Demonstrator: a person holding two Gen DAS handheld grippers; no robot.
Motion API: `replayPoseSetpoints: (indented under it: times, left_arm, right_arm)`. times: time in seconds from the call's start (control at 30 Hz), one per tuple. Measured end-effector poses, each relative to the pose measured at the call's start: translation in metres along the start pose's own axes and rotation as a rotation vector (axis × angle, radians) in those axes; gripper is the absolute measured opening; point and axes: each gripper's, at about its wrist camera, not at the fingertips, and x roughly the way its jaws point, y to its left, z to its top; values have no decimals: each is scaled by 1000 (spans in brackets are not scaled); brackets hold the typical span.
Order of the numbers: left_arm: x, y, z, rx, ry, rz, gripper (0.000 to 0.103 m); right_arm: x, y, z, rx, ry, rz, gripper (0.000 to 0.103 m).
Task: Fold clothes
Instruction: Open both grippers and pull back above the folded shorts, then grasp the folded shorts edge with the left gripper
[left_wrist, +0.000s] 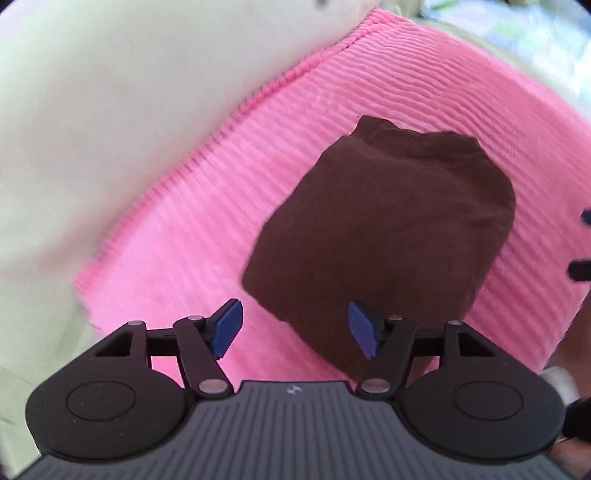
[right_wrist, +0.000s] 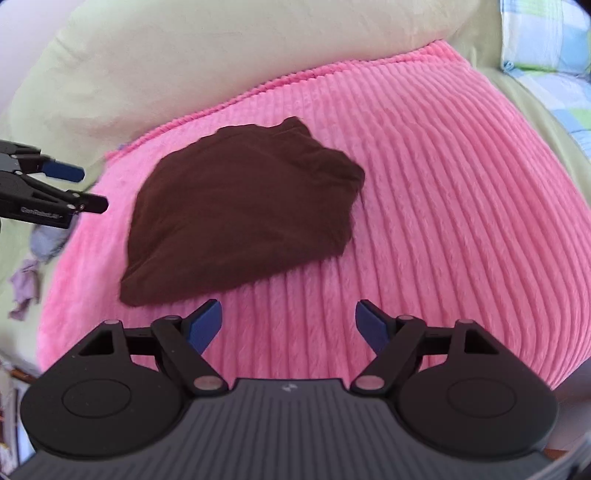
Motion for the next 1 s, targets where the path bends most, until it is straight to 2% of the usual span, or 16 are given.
replayPoseSetpoints:
  times: [0.03,0.13,0.23,0.3,0.37,0.5,0.57,0.63,0.7,0.8,0.83,1.0]
  left_arm:
    - [14,21,-5,-86,3,-78,66]
    - [40,58,-19,-270,30,-214,64]
    - [66,94,-36,-474,17,-364,64]
    - [87,108,-39,-567,12,-441,64]
    - [103,114,-39,-619,3,-492,64]
    - [136,124,-46,-745,-37,-643,64]
    - [139,126,-51,-771,-59,-667,60]
    - [138,126,-58,-799,-102,-689,38]
    - [135,126,-60,-815,-132,-707,24]
    - [118,119,-51,-726,-181,-627,10]
    - [112,116,-48,-695,-196,-607,6]
    - [81,103,-33,-543,-256,-534,7]
  right_arm:
    - [7,5,4,22,2,-23,77]
    - [22,20,10,82,10,-94,77]
    - [37,39,16,131,31,-150,77]
    - [43,50,19,155,37,-183,78]
    - [49,62,24,176,44,-216,80]
    - [58,74,33,158,56,-242,84]
    - [63,75,36,126,68,-255,84]
    - [65,76,39,114,72,-263,84]
    - [68,74,42,113,83,-263,84]
    - [72,74,47,98,92,-264,84]
    - [74,75,48,86,96,-263,84]
    - [84,80,51,14,121,-257,84]
